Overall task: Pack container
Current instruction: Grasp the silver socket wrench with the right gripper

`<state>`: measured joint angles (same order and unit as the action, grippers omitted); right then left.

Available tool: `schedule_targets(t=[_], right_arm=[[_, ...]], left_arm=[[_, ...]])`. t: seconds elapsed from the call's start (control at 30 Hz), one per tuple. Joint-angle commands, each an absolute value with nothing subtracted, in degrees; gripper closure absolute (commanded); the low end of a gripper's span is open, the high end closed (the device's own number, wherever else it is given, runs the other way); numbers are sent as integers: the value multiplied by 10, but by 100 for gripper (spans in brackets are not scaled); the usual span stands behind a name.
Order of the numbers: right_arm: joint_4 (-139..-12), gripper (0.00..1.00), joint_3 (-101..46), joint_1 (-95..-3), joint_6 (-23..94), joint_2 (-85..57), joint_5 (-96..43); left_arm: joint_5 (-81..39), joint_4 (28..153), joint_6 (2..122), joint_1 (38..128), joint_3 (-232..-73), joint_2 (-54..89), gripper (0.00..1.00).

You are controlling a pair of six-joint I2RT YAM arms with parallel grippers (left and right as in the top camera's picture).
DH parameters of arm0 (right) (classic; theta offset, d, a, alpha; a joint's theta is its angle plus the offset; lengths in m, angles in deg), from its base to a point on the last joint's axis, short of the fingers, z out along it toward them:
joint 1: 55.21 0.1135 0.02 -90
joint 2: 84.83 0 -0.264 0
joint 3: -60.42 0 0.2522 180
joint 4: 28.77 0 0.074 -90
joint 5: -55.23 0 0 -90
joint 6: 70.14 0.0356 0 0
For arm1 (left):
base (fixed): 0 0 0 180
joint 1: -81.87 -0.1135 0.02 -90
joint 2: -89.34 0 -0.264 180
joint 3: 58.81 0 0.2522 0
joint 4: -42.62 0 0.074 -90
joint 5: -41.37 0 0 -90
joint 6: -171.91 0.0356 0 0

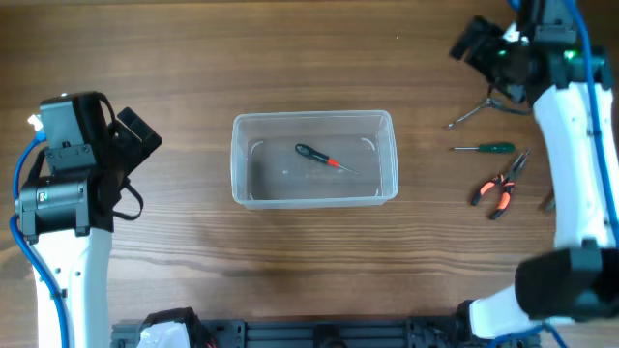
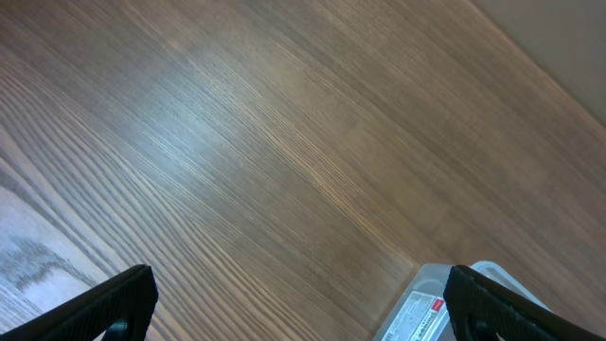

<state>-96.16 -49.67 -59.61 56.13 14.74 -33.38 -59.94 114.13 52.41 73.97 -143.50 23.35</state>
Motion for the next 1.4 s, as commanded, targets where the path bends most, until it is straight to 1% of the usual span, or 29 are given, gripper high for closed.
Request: schedule_targets(t=[0.0, 0.1, 0.2, 0.23, 0.37, 0.57, 0.63, 0.83, 1.1, 1.37], right_arm=[[-968, 0, -490, -624, 687, 211, -322], [-974, 0, -490, -631, 695, 268, -329], [-962, 0, -490, -629, 630, 281, -340], [-961, 0, -490, -629, 627, 280, -346], [-945, 0, -483, -629, 634, 282, -324], [-930, 0, -478, -630, 729, 316, -322], [-930, 0, -478, -630, 742, 334, -324], [-906, 0, -478, -630, 740, 377, -350], [-884, 0, -477, -629, 708, 387, -439], [-880, 0, -477, -630, 710, 438, -433]], left_arm=[[-600, 1143, 516, 737, -1435, 232, 0], [-600, 1143, 516, 737, -1435, 232, 0], [-600, 1143, 516, 737, -1435, 232, 0], [-600, 1143, 516, 737, -1435, 232, 0], [-600, 1143, 516, 737, -1435, 232, 0], [-600, 1143, 516, 737, -1435, 232, 0], [-600, 1144, 516, 737, -1435, 232, 0], [-600, 1144, 516, 737, -1435, 232, 0], [-600, 1143, 516, 737, -1435, 232, 0], [-583, 1143, 516, 737, -1435, 232, 0]])
